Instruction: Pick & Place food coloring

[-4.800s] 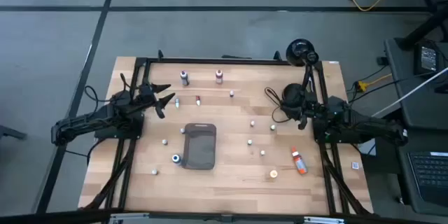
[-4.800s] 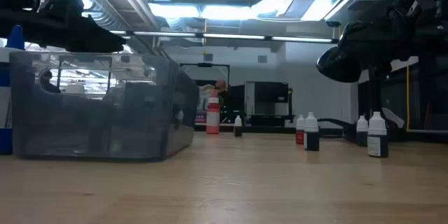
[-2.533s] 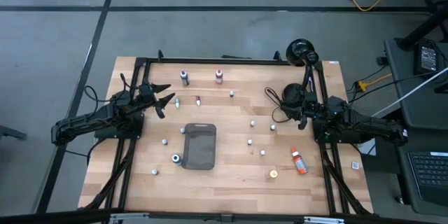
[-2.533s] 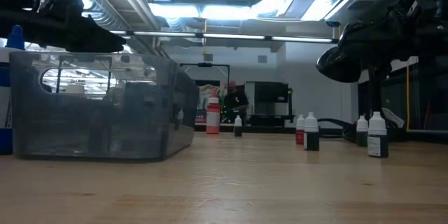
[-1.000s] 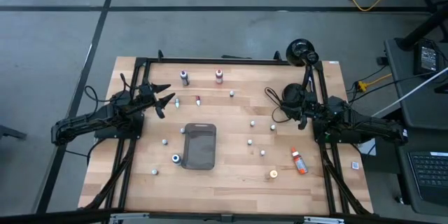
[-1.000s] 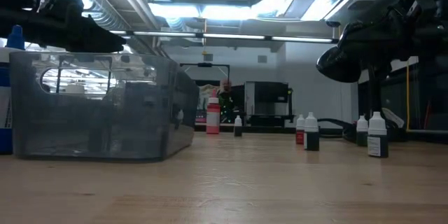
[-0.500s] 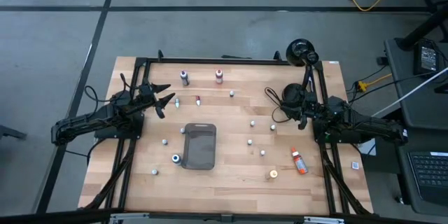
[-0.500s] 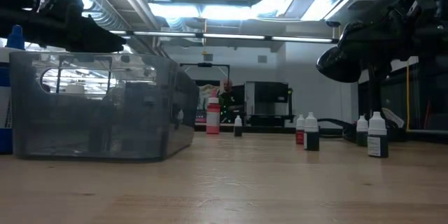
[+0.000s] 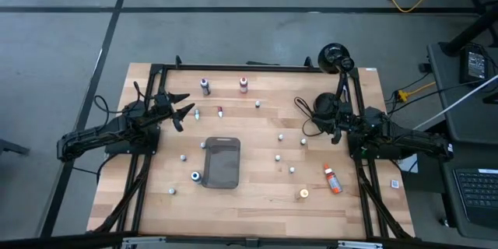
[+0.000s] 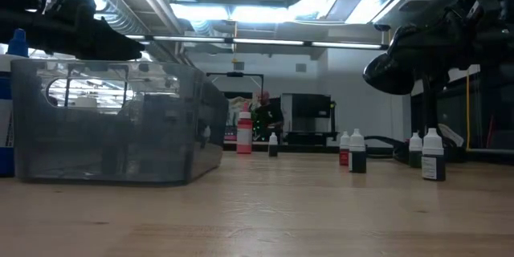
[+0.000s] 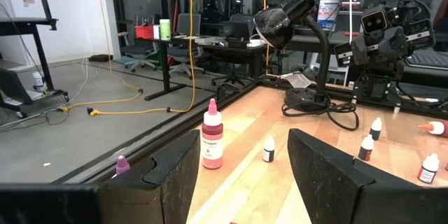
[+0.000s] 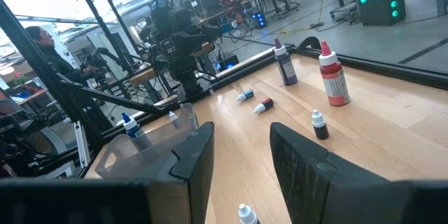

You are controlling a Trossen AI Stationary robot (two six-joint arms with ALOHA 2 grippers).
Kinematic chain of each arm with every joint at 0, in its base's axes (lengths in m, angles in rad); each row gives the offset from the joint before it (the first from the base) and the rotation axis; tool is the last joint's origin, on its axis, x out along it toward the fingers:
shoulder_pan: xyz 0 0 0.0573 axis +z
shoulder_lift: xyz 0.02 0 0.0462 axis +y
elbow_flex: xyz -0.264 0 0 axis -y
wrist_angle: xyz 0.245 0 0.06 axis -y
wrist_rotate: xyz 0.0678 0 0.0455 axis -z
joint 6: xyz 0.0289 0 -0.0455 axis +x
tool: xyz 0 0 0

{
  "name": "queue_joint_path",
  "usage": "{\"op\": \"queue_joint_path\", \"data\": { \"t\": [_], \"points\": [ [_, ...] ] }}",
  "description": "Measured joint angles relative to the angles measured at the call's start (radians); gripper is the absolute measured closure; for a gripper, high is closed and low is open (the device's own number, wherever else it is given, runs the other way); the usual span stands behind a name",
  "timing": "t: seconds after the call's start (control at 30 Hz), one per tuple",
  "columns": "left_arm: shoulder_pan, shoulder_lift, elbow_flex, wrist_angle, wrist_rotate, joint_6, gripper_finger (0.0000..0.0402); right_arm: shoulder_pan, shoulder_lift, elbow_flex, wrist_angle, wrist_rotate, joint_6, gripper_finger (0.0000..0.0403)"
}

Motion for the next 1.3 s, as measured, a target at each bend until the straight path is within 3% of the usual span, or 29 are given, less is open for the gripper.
{"op": "queue_joint_path", "data": {
  "t": [0.53,0.8,0.97,1.3],
  "points": [
    [0.000,0.000,0.000,0.000,0.000,0.000,0.0190,0.000,0.000,0.000,0.000,0.002,-0.001,0.0260],
    [0.000,0.000,0.000,0.000,0.000,0.000,0.0190,0.000,0.001,0.000,0.021,0.116,-0.010,0.0260],
    [0.000,0.000,0.000,0.000,0.000,0.000,0.0190,0.000,0.001,0.001,0.019,0.111,-0.102,0.0260],
    [0.000,0.000,0.000,0.000,0.000,0.000,0.0190,0.000,0.055,0.135,-0.088,0.114,-0.105,0.0260]
  ]
}}
